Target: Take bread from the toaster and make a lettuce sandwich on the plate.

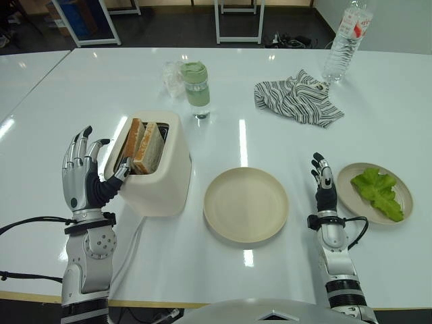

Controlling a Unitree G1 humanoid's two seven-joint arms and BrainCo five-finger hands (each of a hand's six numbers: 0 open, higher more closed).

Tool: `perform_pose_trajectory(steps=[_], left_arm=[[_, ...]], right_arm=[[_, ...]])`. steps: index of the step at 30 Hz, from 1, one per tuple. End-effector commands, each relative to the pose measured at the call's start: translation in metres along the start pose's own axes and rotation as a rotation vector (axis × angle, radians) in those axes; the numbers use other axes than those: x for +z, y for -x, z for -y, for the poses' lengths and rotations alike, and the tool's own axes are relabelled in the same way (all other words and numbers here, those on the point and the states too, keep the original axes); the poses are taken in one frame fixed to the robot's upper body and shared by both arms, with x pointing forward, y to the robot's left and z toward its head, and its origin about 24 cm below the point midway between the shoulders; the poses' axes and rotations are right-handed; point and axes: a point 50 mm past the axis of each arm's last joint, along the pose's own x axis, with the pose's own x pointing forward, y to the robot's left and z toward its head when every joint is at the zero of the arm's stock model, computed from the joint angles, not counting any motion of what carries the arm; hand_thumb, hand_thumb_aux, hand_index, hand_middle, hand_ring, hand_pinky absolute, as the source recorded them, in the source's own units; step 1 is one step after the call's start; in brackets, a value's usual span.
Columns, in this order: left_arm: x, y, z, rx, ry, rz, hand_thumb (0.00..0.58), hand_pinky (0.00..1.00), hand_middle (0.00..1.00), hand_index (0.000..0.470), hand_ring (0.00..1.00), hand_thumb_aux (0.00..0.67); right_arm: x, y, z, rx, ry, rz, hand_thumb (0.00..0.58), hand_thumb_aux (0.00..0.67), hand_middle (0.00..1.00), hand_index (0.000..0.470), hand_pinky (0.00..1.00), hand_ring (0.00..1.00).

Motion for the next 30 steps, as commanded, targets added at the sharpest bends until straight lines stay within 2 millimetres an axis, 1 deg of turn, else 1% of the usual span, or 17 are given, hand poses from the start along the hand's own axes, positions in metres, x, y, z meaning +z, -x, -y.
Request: perform_pose_trajectory(steps=[1,6,11,15,20,23,25,30], left_arm=[[-0.005,0.006,0.007,-0.057,-0.033,-0.022,0.398,0.00,0.00,0.206,0.00,0.294],[-0.001,0.006,0.006,-0.038,-0.032,-0.005,0.395,0.00,0.00,0.205,0.00,0.292],[0.003,0.004,0.004,-0.014,-0.028,0.018,0.405,0.00,0.00,0.212,0.00,0.302],[0.007,0.005,0.002,0.005,-0.027,0.033,0.387,0.00,0.00,0.199,0.00,0.284],[0.010,0.004,0.002,0.018,-0.032,0.053,0.379,0.00,0.00,0.194,0.00,0.276],[0.011,0.004,0.002,0.019,-0.036,0.061,0.357,0.00,0.00,0.179,0.00,0.255],[0.012,0.003,0.003,0.015,-0.037,0.064,0.374,0.00,0.00,0.190,0.00,0.271],[0.008,0.001,0.008,-0.012,-0.038,0.037,0.387,0.00,0.00,0.199,0.00,0.284]], right_arm=[[-0.004,0.002,0.002,-0.001,0.024,-0.021,0.000,0.000,0.00,0.000,0.00,0.00],[-0.005,0.002,0.002,-0.002,0.029,-0.025,0.000,0.000,0.00,0.000,0.00,0.00],[-0.006,0.002,0.002,0.000,0.032,-0.029,0.000,0.000,0.00,0.000,0.00,0.00],[-0.007,0.002,0.002,0.001,0.034,-0.033,0.000,0.000,0.00,0.000,0.00,0.00],[-0.008,0.002,0.002,0.004,0.036,-0.036,0.000,0.000,0.00,0.000,0.00,0.00],[-0.008,0.002,0.002,0.005,0.036,-0.038,0.000,0.000,0.00,0.000,0.00,0.00],[-0.009,0.002,0.002,0.005,0.037,-0.041,0.000,0.000,0.00,0.000,0.00,0.00],[-0.009,0.002,0.002,0.006,0.037,-0.042,0.000,0.000,0.00,0.000,0.00,0.00]])
